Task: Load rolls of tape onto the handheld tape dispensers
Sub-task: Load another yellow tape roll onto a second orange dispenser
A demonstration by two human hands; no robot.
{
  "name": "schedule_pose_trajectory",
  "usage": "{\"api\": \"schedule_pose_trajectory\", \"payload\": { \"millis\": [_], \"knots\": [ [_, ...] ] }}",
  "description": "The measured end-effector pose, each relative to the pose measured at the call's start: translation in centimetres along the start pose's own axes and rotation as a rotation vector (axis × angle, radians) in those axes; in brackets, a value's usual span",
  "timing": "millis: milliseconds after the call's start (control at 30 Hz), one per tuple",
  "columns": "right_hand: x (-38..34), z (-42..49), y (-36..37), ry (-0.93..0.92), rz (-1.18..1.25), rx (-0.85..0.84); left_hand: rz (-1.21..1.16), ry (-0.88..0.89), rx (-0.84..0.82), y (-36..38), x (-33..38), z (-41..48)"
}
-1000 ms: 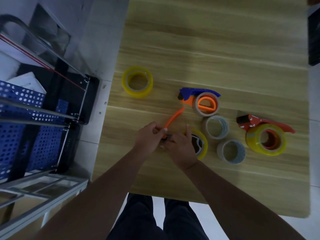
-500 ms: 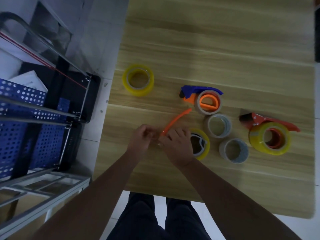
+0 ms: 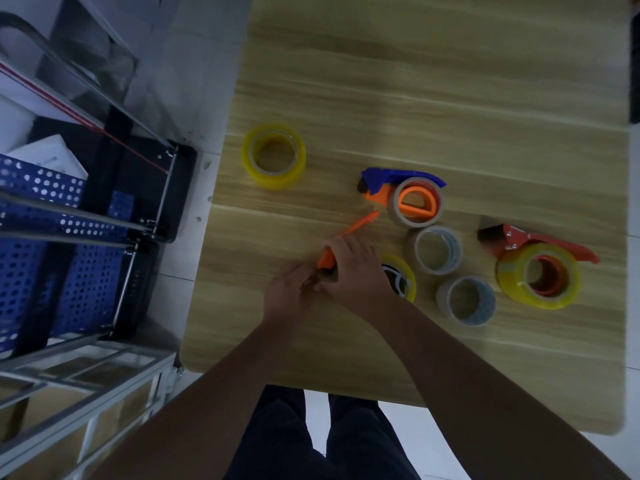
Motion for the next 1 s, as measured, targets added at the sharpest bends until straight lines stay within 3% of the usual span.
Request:
{"api": "schedule_pose_trajectory", "payload": {
  "millis": [167,433,633,833,1000],
  "knots": [
    [0.7,-0.5,0.0,-0.094,-0.023,-0.069,0.096,0.050,0.068,-0.2,0.0,1.5],
    [1.4,-2.4,-0.6,-0.110,-0.226,-0.043,0.141,-0.071,0.116,0.1,-0.7,2.6],
    [1.1,-4.3,-1.3,0.029,-0.409,0.008,0.157,-0.034,0.121,-0.4,-0.5,2.3],
    [3.4,-6.7,-1.1,0.187,-0.341,-0.126,0.140,0.004,0.109,-0.5,-1.6,3.1],
    [3.7,-7.1,-1.7,0.279,-0.332,-0.015,0.164,0.063,0.133,-1.0,-1.6,3.4]
  ]
}}
Point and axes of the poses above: each hand's wrist, its own z-axis towards the middle knuckle, its own y-axis out of the palm, x = y × z, the point moved 6 cm from there along z, towards the middle knuckle, and after that the axes turned 14 degrees about -y, right-handed, at the moved point
